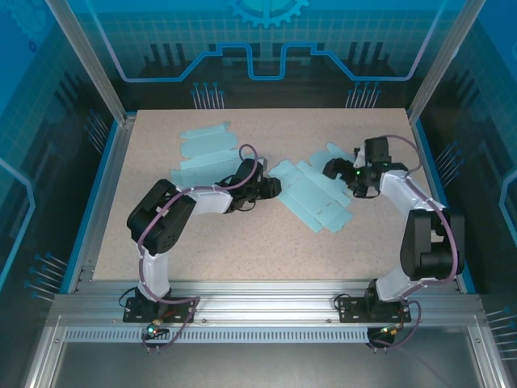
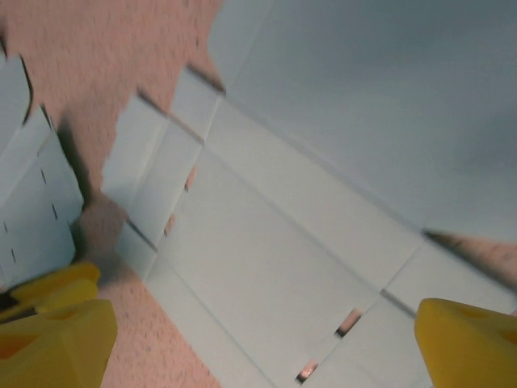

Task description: Fold the paper box

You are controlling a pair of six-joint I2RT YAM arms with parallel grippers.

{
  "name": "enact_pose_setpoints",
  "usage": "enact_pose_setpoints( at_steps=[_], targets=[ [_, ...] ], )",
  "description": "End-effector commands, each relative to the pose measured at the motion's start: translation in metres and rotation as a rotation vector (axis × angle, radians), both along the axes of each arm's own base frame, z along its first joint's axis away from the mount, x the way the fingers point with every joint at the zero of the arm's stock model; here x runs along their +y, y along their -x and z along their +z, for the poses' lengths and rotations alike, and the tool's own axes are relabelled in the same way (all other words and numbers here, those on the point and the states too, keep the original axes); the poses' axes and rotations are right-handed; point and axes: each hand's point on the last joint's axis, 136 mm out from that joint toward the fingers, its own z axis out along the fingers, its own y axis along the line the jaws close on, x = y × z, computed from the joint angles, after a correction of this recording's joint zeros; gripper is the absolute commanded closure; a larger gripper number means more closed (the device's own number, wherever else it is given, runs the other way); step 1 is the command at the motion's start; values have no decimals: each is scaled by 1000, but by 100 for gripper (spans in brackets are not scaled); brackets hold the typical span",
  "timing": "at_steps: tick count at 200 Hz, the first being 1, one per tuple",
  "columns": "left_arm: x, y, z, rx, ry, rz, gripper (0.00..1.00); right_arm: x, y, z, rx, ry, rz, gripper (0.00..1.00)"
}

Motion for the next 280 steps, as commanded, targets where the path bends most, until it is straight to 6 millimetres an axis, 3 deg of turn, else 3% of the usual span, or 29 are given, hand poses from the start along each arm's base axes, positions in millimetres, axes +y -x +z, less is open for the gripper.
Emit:
enact_pose_setpoints(
  at_steps=[1, 56, 92, 148, 213, 247, 269, 280],
  targets=[
    [-1, 2, -2, -10, -28, -12, 52, -25, -20, -1, -3, 30, -50, 8],
    [1, 4, -1, -10, -26, -14, 53, -92, -45, -21, 36, 52, -181, 19],
    [-1, 4, -2, -8, -21, -19, 53, -116, -55, -40, 89, 74, -218, 26],
    [0, 5, 0, -10, -21, -21, 53, -122, -71, -66, 161, 45, -223, 32],
    [-3, 2, 0, -13, -12, -25, 53, -106, -78, -92, 208, -14, -189, 49],
    [-3, 3, 2, -18, -9, -27, 53, -103, -85, -94, 204, -20, -182, 78],
    [-2, 3, 5, -25, -7, -23, 53, -102, -88, -76, 153, -19, -173, 98],
    [-1, 3, 8, -30, -1, -20, 53, -101, -88, -62, 117, -17, -166, 100]
  ],
)
